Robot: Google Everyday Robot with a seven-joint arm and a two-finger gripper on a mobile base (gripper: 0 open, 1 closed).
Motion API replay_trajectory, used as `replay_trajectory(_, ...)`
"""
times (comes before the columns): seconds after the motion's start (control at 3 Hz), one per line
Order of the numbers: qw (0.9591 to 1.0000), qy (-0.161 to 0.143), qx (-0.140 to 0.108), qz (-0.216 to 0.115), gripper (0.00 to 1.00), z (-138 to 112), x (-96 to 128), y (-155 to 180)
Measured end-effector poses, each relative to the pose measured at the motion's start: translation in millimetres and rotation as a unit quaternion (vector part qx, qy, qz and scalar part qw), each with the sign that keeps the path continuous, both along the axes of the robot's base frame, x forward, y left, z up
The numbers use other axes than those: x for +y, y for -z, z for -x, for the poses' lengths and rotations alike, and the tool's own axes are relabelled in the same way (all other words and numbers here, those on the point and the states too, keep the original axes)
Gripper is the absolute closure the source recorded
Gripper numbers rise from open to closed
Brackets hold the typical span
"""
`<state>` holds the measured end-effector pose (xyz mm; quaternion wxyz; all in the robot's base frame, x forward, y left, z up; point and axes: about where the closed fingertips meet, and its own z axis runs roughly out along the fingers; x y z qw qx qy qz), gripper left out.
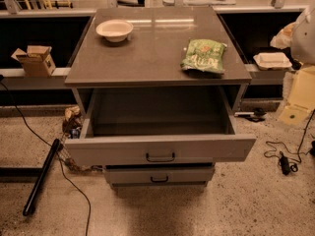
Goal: Close top drawer
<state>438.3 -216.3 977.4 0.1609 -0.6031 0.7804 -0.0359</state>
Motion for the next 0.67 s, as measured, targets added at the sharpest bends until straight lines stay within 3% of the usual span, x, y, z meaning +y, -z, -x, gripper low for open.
replay_trajectory(0.33,1.0000,-0.001,0.000,-0.001,0.00,0.1,0.6,1.7)
replay_trajectory(0.67,0.9997,-0.014,0.020,-0.010,0.00,5.0,8.5,42.2)
